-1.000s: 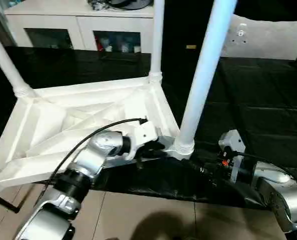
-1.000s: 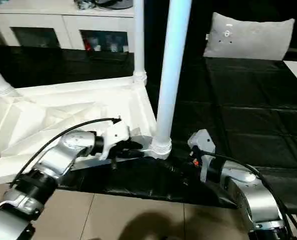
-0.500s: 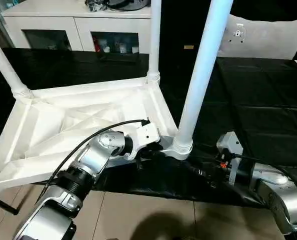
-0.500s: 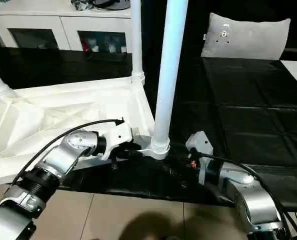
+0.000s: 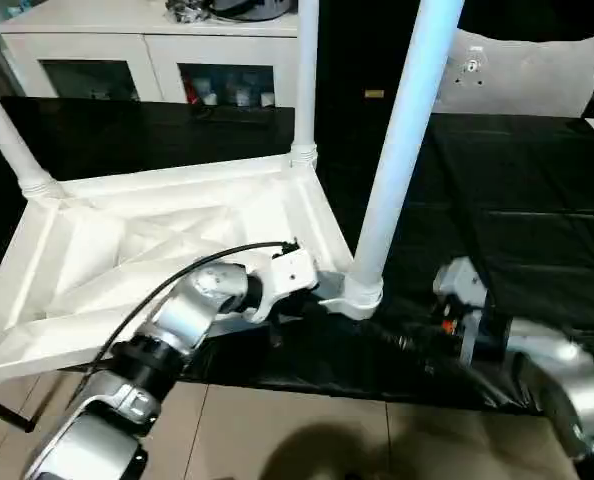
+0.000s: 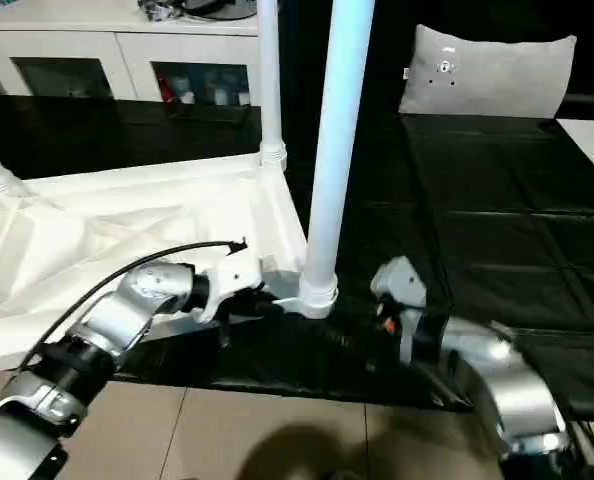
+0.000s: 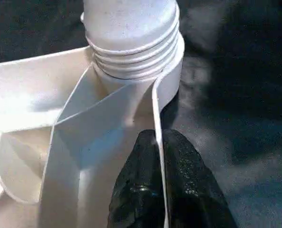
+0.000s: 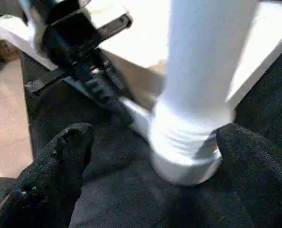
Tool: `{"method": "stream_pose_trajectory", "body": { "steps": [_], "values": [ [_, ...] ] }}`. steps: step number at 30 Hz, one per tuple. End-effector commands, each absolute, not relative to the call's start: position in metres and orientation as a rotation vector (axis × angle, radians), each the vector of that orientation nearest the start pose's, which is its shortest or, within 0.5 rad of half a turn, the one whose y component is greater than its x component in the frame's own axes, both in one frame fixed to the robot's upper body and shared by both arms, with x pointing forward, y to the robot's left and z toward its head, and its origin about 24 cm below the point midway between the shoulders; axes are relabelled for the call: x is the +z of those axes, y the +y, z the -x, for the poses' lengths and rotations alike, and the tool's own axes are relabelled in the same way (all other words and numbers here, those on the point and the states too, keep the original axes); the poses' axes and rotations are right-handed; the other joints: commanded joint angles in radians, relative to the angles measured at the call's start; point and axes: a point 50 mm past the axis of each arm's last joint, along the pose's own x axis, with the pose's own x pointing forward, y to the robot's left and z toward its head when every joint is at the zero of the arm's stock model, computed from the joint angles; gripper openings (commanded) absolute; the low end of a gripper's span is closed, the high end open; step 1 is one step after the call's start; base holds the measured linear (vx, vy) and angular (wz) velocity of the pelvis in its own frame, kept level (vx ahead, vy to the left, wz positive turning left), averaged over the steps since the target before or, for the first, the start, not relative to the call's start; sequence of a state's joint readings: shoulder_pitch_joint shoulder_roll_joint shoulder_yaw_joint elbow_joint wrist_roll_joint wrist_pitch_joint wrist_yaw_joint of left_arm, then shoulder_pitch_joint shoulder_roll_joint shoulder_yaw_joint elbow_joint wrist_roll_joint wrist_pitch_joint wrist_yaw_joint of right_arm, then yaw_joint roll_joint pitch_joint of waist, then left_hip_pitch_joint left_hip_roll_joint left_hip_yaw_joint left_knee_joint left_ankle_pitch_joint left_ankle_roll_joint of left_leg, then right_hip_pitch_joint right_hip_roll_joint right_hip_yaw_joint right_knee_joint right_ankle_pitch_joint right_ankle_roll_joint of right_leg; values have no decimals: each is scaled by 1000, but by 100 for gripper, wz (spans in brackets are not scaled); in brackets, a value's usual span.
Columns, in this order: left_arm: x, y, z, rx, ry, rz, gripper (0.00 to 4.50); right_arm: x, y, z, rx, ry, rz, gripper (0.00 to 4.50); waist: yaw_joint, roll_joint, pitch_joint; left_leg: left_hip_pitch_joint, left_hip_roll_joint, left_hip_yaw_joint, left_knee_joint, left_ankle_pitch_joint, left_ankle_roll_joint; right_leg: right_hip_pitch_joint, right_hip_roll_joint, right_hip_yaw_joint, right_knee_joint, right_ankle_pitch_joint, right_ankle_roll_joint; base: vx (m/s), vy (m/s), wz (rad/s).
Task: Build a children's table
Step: Rotate leg to tighten
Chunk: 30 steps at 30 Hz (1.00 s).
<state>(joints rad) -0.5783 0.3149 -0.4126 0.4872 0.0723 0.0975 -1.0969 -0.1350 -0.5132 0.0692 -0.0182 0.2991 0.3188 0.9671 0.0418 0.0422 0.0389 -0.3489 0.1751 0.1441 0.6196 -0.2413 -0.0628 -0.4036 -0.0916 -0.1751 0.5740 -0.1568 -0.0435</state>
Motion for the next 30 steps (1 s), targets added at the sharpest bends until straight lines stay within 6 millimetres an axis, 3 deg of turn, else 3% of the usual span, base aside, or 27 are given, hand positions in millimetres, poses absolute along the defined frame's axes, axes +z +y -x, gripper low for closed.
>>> {"method": "stream_pose_trajectory", "body": {
  "steps": [1, 6, 9, 10, 15, 30],
  "values": [
    [51, 91, -299, -1491, 363, -597, 6, 68, -184, -256, 1053, 289, 161, 450, 12, -7, -64, -18, 51, -17, -72, -69, 110, 74, -77, 65, -82, -326, -42, 0, 0, 0],
    [50, 94, -293, -1575, 373, -623, 6, 68, -181, -260, 1149, 302, 234, 450, 28, -8, -64, -13, 57, -12, -72, -53, 118, 74, -81, 72, -72, -278, -95, 0, 0, 0],
    [50, 95, -293, -1587, 372, -642, 6, 66, -177, -261, 1196, 311, 257, 450, 39, -10, -63, -11, 60, -10, -73, -60, 112, 73, -83, 75, -71, -298, -95, 0, 0, 0],
    [51, 95, -293, -1595, 371, -647, 6, 65, -175, -262, 1216, 314, 266, 450, 42, -16, -63, -12, 60, -9, -74, -55, 111, 74, -82, 76, -71, -297, -95, 0, 0, 0],
    [52, 96, -292, -1620, 367, -658, 2, 62, -169, -264, 1258, 327, 250, 432, 49, -14, -64, -11, 61, -9, -73, -48, 109, 74, -84, 77, -67, -292, -95, 0, 0, 0],
    [51, 97, -289, -1644, 369, -647, 0, 58, -167, -264, 1304, 344, 209, 285, 50, -10, -67, -12, 62, -10, -71, -35, 108, 76, -83, 78, -62, -257, -109, 0, 0, 0]
  ]
}}
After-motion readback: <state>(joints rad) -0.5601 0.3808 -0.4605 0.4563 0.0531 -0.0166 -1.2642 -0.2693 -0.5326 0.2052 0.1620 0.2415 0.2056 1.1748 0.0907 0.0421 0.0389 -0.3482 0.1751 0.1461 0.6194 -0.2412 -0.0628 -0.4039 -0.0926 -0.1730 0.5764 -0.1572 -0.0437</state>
